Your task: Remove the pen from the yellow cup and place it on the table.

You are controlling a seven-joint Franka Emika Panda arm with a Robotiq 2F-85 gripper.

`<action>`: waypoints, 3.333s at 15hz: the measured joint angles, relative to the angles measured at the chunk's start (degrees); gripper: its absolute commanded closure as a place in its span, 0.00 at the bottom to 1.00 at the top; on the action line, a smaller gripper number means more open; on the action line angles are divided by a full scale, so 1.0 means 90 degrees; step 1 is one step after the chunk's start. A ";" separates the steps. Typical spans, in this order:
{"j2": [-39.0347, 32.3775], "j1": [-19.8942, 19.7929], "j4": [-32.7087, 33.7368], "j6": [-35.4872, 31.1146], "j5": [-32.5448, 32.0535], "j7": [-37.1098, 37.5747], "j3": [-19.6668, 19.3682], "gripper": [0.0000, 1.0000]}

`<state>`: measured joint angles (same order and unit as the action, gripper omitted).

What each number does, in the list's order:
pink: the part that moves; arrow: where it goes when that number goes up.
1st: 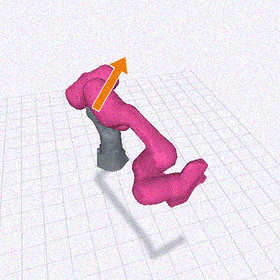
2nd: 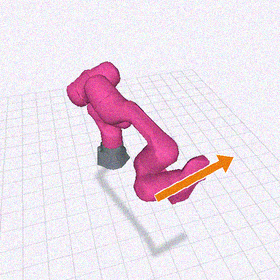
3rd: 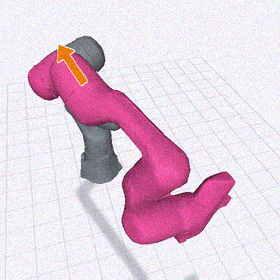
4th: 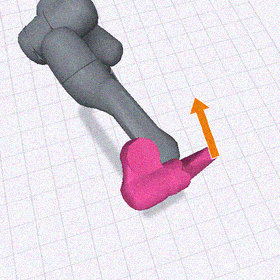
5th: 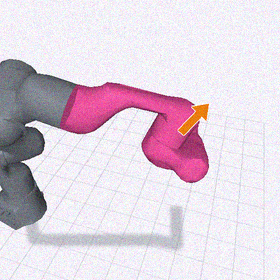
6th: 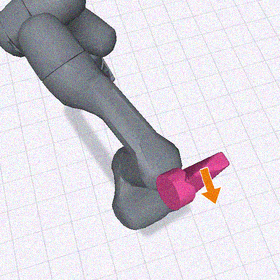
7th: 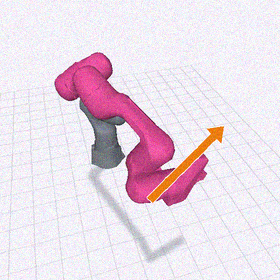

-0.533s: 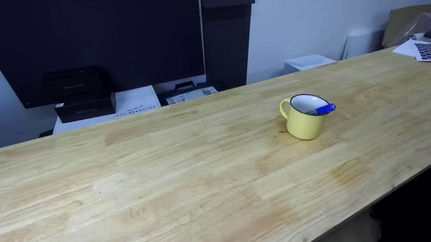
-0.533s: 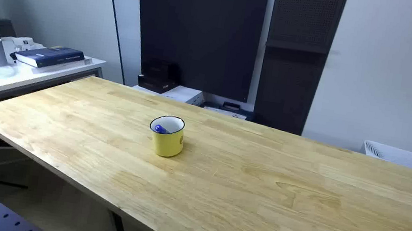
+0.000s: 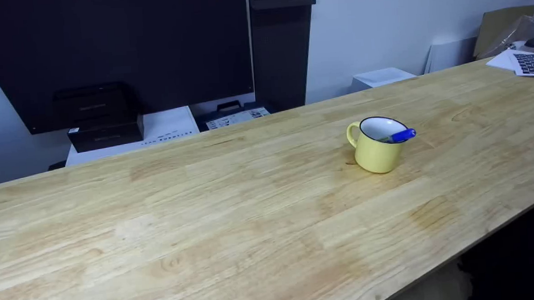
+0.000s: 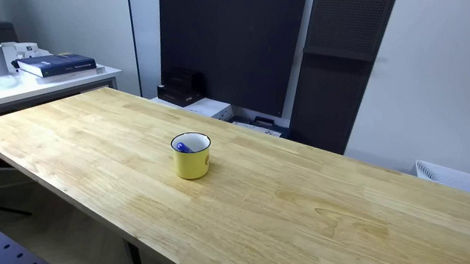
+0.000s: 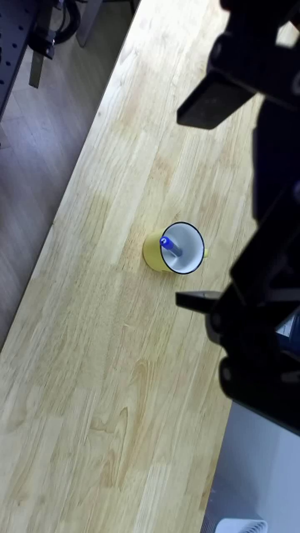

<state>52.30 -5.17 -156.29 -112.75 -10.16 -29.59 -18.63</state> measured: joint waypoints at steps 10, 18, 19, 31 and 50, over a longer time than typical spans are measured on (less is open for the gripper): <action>-0.0343 -0.0013 -0.0006 -0.0854 0.0000 0.0058 -0.0093 0.00; -0.3092 0.0335 0.0103 -0.3631 0.0134 0.0201 -0.0209 0.00; -0.3488 0.0389 0.0166 -0.3857 0.0155 0.0263 -0.0100 0.00; -0.5380 0.0231 0.0800 -0.4463 0.0184 0.0704 0.0948 0.00; -0.8208 0.1495 0.0681 -0.7820 0.0030 0.3379 0.0679 0.00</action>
<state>-21.57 8.29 -150.15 -183.14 -9.90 0.82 -12.52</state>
